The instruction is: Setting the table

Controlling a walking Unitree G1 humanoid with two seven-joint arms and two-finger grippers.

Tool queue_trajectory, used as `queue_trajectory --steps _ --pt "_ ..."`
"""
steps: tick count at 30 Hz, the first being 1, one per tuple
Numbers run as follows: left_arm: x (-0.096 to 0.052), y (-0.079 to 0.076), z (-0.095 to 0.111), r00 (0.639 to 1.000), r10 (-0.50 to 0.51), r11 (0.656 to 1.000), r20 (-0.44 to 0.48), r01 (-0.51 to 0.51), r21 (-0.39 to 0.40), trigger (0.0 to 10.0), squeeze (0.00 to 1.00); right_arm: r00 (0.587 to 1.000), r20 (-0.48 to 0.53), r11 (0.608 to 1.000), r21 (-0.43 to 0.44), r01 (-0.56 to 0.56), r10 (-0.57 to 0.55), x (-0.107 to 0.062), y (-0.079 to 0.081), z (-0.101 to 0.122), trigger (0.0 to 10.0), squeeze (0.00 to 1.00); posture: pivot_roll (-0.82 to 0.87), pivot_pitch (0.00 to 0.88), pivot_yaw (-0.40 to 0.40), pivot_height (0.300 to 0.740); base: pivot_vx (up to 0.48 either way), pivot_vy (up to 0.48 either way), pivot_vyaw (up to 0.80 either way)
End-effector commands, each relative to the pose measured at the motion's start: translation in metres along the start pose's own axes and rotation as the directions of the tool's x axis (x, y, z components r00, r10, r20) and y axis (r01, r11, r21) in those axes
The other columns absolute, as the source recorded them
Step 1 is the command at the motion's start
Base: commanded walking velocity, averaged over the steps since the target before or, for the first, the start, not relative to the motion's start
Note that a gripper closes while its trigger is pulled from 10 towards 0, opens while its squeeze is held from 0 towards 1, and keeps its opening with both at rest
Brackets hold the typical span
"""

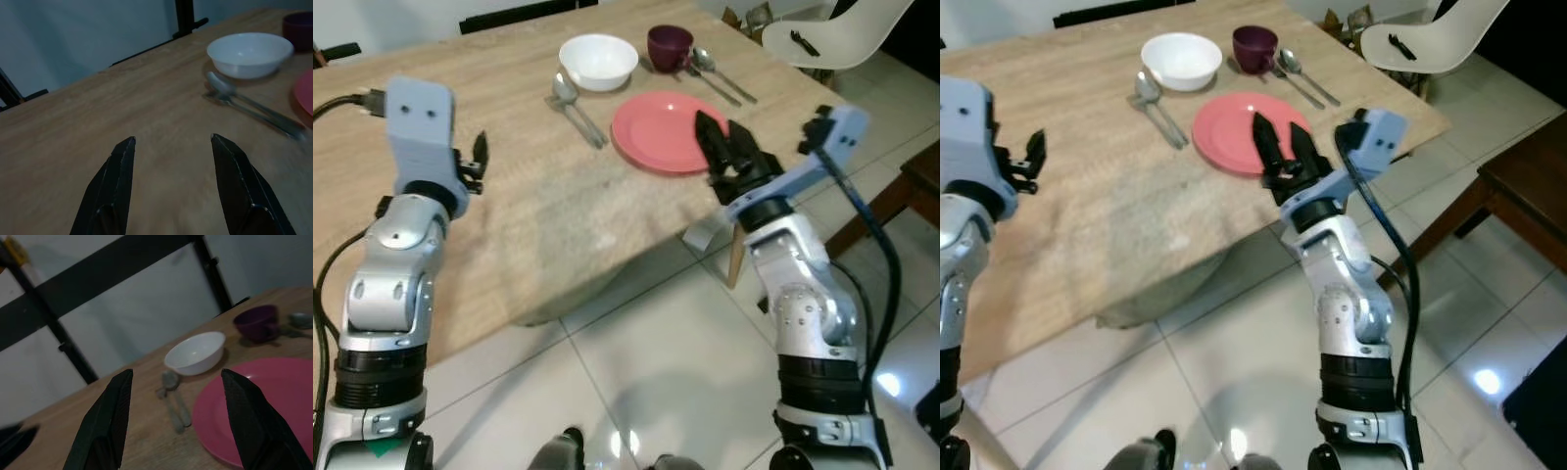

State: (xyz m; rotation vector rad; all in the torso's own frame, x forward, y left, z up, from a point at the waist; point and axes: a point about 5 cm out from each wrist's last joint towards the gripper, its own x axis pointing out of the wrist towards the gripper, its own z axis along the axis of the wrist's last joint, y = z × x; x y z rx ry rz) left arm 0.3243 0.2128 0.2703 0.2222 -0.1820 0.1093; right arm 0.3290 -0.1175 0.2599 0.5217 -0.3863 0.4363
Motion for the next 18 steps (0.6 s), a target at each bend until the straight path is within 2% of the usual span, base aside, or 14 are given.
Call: queue_trajectory --steps 1,11,14,18 --pt "0.001 -0.005 -0.003 1.0 -0.02 1.0 -0.008 0.02 0.011 10.0 0.0 1.0 -0.002 1.0 -0.016 0.02 -0.02 -0.004 -0.006 0.0 10.0 0.0 0.02 0.105 0.015 0.74 0.48 0.0 0.77" --pt "-0.001 -0.006 -0.002 1.0 -0.017 1.0 0.003 0.017 0.008 10.0 0.0 1.0 -0.012 0.999 -0.031 -0.011 0.011 -0.004 -0.008 0.003 10.0 0.0 0.02 0.1 0.002 0.74 0.46 0.0 0.78" --pt "-0.002 -0.008 -0.001 1.0 -0.018 1.0 0.004 0.018 -0.006 10.0 0.0 0.999 -0.017 1.0 -0.001 -0.027 0.027 -0.004 -0.009 0.006 10.0 0.0 0.03 0.108 -0.005 0.74 0.0 0.0 0.0" --pt "-0.008 -0.014 0.002 0.998 -0.06 0.998 0.023 0.061 -0.009 10.0 0.0 0.988 -0.065 0.988 0.075 -0.137 0.142 -0.013 -0.003 0.008 10.0 0.0 0.02 0.104 -0.005 0.74 0.0 0.0 0.0"
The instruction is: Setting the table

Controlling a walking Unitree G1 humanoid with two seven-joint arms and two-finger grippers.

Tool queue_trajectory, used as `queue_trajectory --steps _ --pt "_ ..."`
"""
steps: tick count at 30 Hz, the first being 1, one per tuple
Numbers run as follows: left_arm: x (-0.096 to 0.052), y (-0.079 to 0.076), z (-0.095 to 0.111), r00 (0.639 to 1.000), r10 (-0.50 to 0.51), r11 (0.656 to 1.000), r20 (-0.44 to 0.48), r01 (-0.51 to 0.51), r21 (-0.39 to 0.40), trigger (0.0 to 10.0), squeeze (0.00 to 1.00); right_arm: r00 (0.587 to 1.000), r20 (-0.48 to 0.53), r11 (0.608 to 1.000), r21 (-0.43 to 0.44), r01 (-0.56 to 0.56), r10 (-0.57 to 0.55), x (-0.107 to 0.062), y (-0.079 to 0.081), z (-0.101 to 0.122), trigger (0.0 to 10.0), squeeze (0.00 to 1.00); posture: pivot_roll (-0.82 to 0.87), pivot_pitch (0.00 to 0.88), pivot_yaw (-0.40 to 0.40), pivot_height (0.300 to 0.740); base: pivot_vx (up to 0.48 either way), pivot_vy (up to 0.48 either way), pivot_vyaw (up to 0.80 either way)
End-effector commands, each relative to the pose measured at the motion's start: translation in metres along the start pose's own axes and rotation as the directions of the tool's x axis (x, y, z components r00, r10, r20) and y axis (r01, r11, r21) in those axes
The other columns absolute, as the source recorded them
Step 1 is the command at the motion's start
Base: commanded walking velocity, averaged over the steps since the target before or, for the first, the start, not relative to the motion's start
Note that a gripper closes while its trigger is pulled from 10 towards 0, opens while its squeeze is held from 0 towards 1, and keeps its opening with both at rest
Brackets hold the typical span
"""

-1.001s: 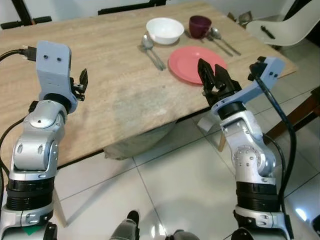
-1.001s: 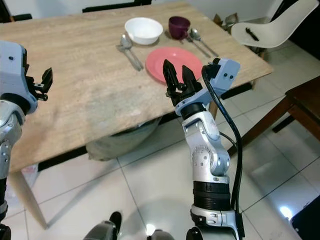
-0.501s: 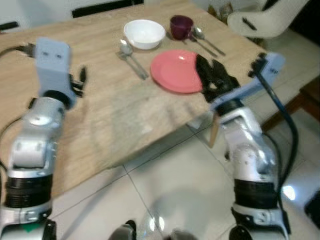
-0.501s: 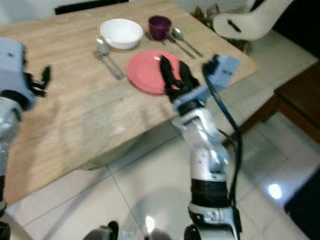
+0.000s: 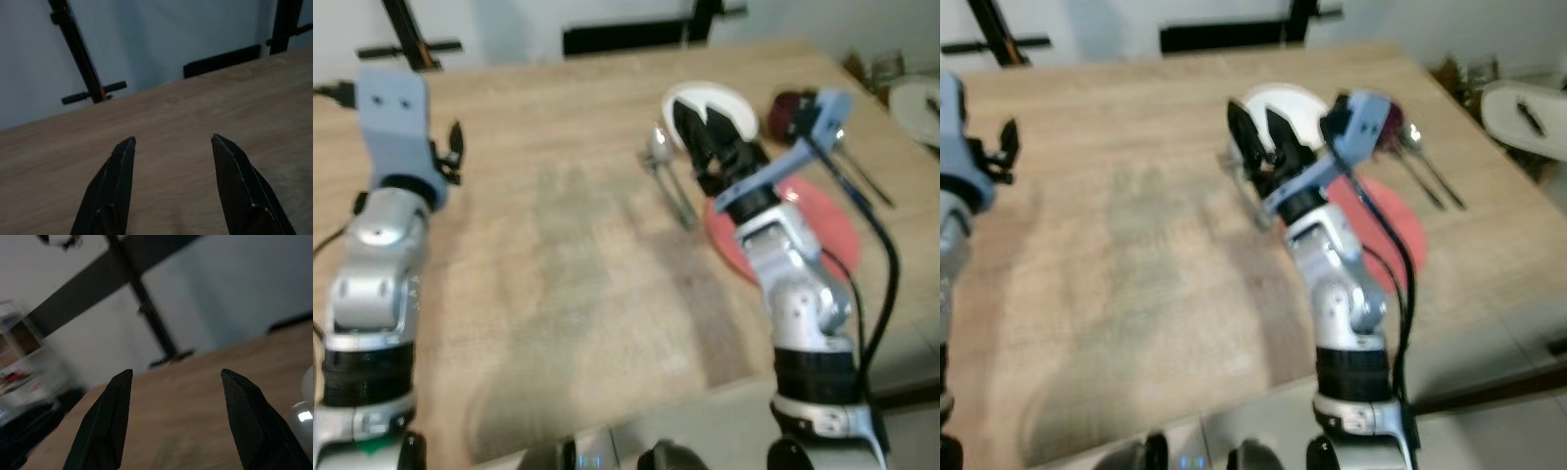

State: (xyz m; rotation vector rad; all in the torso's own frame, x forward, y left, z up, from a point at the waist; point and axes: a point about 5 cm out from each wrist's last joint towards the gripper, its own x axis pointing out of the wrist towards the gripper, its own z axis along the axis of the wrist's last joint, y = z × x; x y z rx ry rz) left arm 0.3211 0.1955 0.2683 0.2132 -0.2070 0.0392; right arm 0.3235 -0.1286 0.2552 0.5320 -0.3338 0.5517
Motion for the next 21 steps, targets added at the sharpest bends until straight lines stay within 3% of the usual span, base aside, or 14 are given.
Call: queue_trajectory --steps 1,3,5,7,11,13,14,15,16,17,18,19,21 --pt "-0.004 0.002 -0.002 1.0 -0.009 1.0 -0.029 0.01 0.013 10.0 0.0 0.998 -0.023 0.998 0.018 -0.06 0.06 -0.005 0.005 0.004 10.0 0.0 0.02 0.119 -0.011 0.74 0.0 0.0 0.0" --pt "-0.005 0.001 -0.004 0.999 -0.019 1.0 -0.044 0.02 0.018 10.0 0.0 0.997 -0.04 0.998 0.012 -0.066 0.066 -0.007 0.004 0.005 10.0 0.0 0.02 0.121 -0.011 0.74 0.0 0.0 0.0" --pt "-0.009 -0.002 -0.006 0.991 -0.107 0.992 -0.084 0.112 0.061 10.0 0.0 0.992 -0.11 0.991 -0.108 -0.076 0.065 -0.011 0.001 0.002 10.0 0.0 0.01 0.113 -0.01 0.74 0.0 0.0 0.0" --pt "-0.012 -0.002 -0.01 0.98 -0.156 0.984 -0.121 0.165 0.066 10.0 0.0 0.978 -0.209 0.967 -0.252 -0.04 -0.014 -0.013 -0.011 -0.003 10.0 0.0 0.02 0.126 -0.02 0.74 0.0 0.0 0.0" --pt "-0.012 -0.001 -0.013 0.978 -0.157 0.984 -0.14 0.167 0.057 10.0 0.0 0.961 -0.261 0.944 -0.33 -0.006 -0.085 -0.011 -0.022 -0.011 10.0 0.0 0.02 0.113 -0.022 0.74 0.0 0.0 0.0" --pt "-0.012 -0.003 -0.016 0.978 -0.152 0.986 -0.142 0.161 0.054 10.0 0.0 0.954 -0.28 0.947 -0.32 0.016 -0.111 -0.012 -0.028 -0.022 10.0 0.0 0.03 0.114 -0.029 0.74 0.0 0.0 0.0" --pt "-0.014 -0.01 -0.023 0.977 -0.143 0.988 -0.157 0.15 0.033 10.0 0.0 0.937 -0.311 0.971 -0.219 0.094 -0.161 -0.02 -0.038 -0.067 10.0 0.0 0.06 0.127 -0.034 0.74 0.0 0.0 0.0" --pt "-0.014 -0.01 -0.023 0.977 -0.143 0.988 -0.157 0.15 0.033 10.0 0.0 0.937 -0.311 0.971 -0.219 0.094 -0.161 -0.02 -0.038 -0.067 10.0 0.0 0.06 0.127 -0.034 0.74 0.0 0.0 0.0" --pt "-0.017 -0.014 -0.026 0.975 -0.147 0.987 -0.167 0.155 0.034 10.0 0.0 0.918 -0.349 0.973 -0.191 0.126 -0.188 -0.029 -0.039 -0.097 10.0 0.0 0.08 0.121 -0.027 0.74 0.0 0.0 0.0" --pt "-0.017 -0.014 -0.026 0.975 -0.147 0.987 -0.167 0.155 0.034 10.0 0.0 0.918 -0.349 0.973 -0.191 0.126 -0.188 -0.029 -0.039 -0.097 10.0 0.0 0.08 0.121 -0.027 0.74 0.0 0.0 0.0" --pt "-0.025 -0.019 -0.028 0.969 -0.184 0.981 -0.166 0.193 0.037 10.0 0.0 0.894 -0.427 0.989 -0.11 0.097 -0.135 -0.047 -0.026 -0.142 10.0 0.0 0.09 0.125 -0.022 0.74 0.0 0.0 0.0" --pt "-0.025 -0.019 -0.028 0.969 -0.184 0.981 -0.166 0.193 0.037 10.0 0.0 0.894 -0.427 0.989 -0.11 0.097 -0.135 -0.047 -0.026 -0.142 10.0 0.0 0.09 0.125 -0.022 0.74 0.0 0.0 0.0" --pt "-0.029 -0.011 -0.03 0.967 -0.158 0.985 -0.198 0.169 0.041 10.0 0.0 0.852 -0.486 0.98 -0.057 0.19 -0.193 -0.065 -0.018 -0.175 10.0 0.0 0.13 0.165 -0.026 0.74 0.0 0.0 0.0"
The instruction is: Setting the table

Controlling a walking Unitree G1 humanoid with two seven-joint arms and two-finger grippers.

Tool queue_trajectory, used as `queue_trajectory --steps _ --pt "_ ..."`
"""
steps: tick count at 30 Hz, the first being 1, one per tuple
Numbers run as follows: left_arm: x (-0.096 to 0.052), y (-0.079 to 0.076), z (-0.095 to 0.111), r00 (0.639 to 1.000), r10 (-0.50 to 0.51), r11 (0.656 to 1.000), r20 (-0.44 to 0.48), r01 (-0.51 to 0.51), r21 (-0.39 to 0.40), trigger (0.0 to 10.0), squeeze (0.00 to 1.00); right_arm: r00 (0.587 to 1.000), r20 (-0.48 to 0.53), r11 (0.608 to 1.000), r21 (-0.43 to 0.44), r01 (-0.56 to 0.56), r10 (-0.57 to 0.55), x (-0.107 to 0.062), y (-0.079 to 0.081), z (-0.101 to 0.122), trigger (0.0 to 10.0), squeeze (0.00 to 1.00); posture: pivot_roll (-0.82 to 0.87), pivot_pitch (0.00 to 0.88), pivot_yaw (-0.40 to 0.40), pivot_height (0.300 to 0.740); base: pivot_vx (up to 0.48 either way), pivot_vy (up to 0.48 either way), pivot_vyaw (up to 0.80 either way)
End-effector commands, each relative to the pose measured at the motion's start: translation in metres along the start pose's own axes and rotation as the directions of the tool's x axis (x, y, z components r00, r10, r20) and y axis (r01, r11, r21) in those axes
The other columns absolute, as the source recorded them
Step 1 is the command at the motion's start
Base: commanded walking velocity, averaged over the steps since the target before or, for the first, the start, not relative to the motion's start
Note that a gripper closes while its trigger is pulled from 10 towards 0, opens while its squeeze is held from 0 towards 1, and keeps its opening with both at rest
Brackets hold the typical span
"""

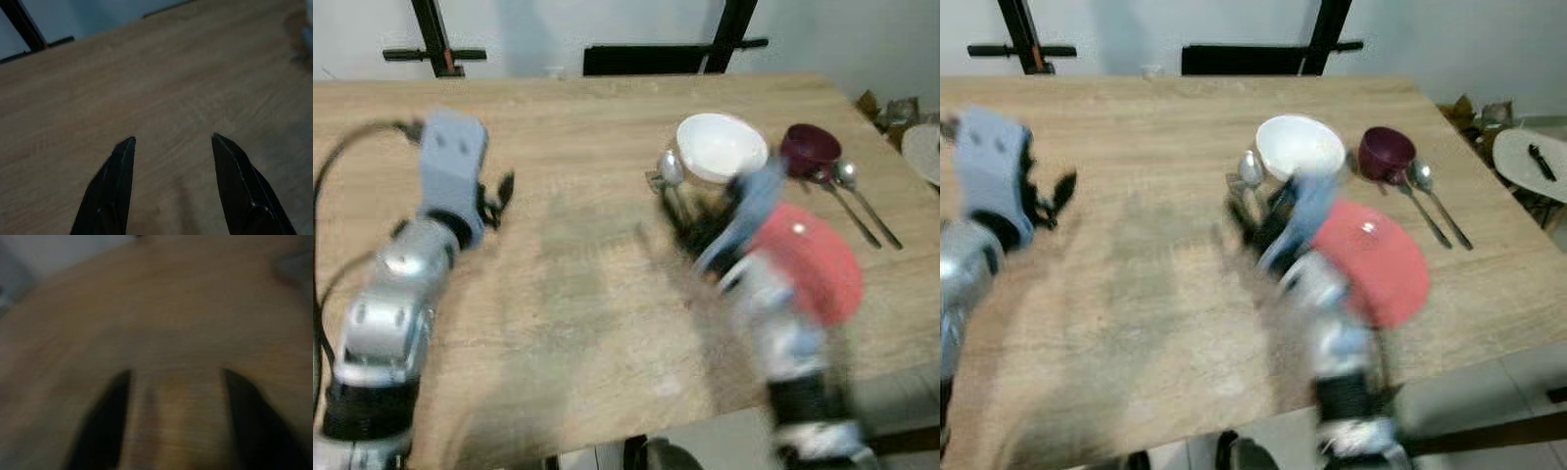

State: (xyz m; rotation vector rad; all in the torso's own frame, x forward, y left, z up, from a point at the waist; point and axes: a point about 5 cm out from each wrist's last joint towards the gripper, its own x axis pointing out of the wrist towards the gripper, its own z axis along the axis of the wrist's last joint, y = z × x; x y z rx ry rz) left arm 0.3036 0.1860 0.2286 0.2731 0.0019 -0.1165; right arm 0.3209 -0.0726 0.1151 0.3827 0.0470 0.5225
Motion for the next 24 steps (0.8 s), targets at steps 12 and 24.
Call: queue_trajectory --steps 12,24 --pt "-0.01 0.022 0.011 0.997 0.07 0.997 0.016 -0.07 0.022 10.0 0.0 0.994 -0.006 0.994 -0.043 0.105 -0.105 -0.004 -0.023 -0.006 10.0 0.0 0.09 0.156 -0.036 0.74 0.0 0.0 0.0" --pt "-0.003 0.02 0.017 0.998 0.031 0.999 0.063 -0.03 -0.023 10.0 0.0 0.96 0.271 0.89 -0.416 0.185 -0.072 -0.029 -0.054 0.112 10.0 0.0 0.02 0.107 -0.035 0.74 0.0 0.0 0.0"
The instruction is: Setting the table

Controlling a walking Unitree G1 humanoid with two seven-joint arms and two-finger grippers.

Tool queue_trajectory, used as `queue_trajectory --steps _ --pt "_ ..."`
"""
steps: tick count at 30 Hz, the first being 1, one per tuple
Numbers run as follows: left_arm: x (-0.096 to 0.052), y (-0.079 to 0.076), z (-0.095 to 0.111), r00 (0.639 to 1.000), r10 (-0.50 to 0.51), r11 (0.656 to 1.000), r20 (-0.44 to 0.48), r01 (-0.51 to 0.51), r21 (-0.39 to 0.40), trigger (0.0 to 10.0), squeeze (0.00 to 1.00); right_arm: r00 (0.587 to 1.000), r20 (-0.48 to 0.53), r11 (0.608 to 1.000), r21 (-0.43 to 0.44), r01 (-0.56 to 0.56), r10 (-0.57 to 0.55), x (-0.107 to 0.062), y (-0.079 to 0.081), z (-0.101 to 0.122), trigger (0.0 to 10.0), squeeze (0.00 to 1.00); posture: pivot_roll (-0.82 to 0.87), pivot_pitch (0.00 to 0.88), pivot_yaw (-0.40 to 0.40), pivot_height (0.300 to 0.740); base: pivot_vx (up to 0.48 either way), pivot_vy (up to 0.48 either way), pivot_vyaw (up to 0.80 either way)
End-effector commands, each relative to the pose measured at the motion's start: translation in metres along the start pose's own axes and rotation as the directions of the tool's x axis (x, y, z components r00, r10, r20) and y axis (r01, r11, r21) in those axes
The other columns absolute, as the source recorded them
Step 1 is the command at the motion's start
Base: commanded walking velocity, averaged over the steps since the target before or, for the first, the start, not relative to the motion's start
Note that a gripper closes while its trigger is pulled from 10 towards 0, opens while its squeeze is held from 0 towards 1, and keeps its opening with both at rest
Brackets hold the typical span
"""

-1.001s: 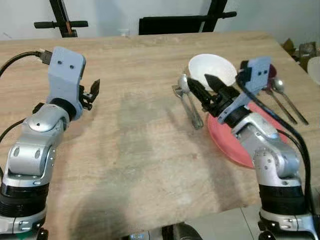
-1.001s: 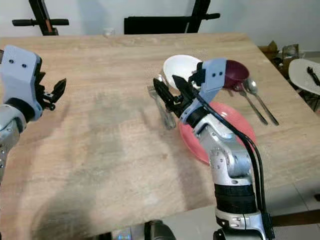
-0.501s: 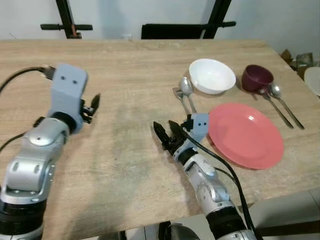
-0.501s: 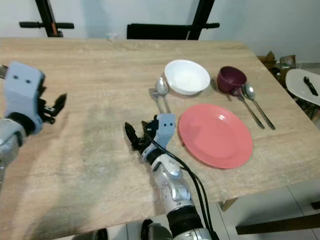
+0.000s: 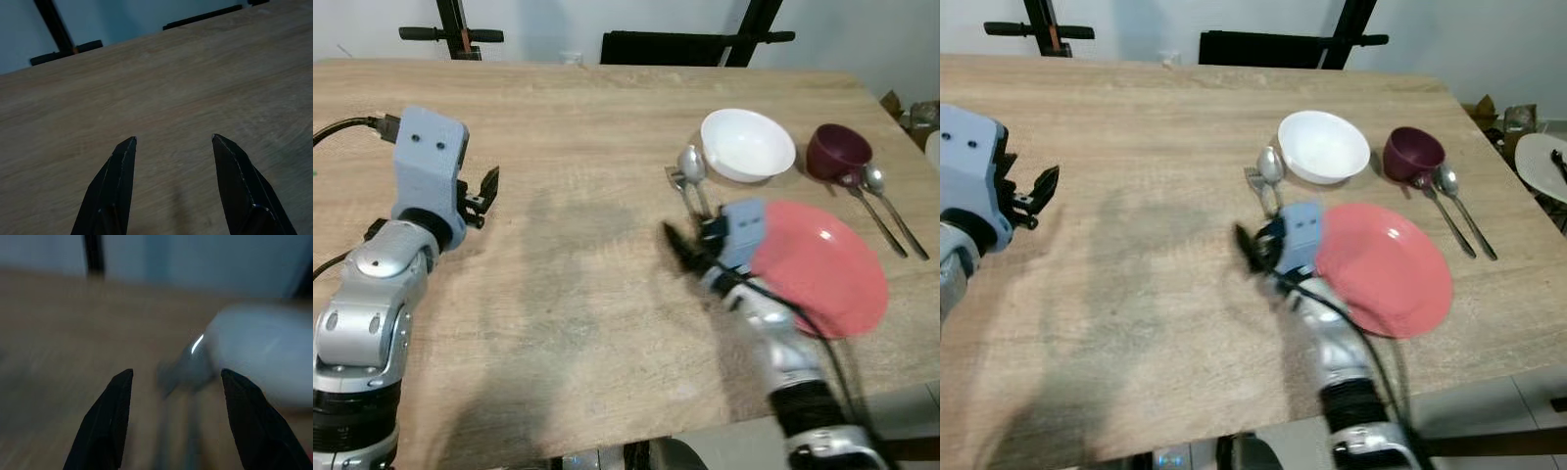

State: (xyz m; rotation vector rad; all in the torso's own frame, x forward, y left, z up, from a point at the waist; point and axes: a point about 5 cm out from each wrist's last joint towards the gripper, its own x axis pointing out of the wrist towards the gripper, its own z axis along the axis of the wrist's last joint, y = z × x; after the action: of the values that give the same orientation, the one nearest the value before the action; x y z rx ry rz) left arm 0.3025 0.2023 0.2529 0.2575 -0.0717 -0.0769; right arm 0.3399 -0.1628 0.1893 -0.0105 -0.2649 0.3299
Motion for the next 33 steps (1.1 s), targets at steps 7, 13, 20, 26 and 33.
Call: queue_trajectory --steps 7,13,20,26,33 --pt "0.001 0.0 0.0 0.999 -0.043 0.999 -0.011 0.044 0.015 10.0 0.0 0.994 0.009 0.992 -0.059 -0.11 0.111 0.007 -0.004 0.022 10.0 0.0 0.02 0.109 0.001 0.74 0.0 0.0 0.0" --pt "0.006 -0.004 0.002 0.995 -0.093 0.996 -0.03 0.094 0.007 10.0 0.0 0.983 -0.13 0.979 -0.141 -0.147 0.128 0.022 0.009 0.0 10.0 0.0 0.01 0.119 0.047 0.74 0.0 0.0 0.0" --pt "0.012 -0.007 0.007 0.993 -0.12 0.993 -0.018 0.12 0.014 10.0 0.0 0.978 -0.207 0.979 -0.192 -0.072 0.031 0.041 0.002 -0.007 10.0 0.0 0.03 0.119 0.049 0.74 0.0 0.0 0.0" --pt "0.008 -0.002 0.005 0.993 -0.114 0.993 -0.034 0.114 0.027 10.0 0.0 0.959 -0.278 0.976 -0.189 -0.109 0.054 0.045 0.002 -0.017 10.0 0.0 0.04 0.125 0.05 0.74 0.0 0.0 0.0" --pt "0.009 0.001 0.005 0.992 -0.117 0.992 -0.044 0.118 0.031 10.0 0.0 0.888 -0.443 0.941 -0.228 -0.249 0.127 0.042 0.003 -0.038 10.0 0.0 0.05 0.145 0.057 0.74 0.0 0.0 0.0"
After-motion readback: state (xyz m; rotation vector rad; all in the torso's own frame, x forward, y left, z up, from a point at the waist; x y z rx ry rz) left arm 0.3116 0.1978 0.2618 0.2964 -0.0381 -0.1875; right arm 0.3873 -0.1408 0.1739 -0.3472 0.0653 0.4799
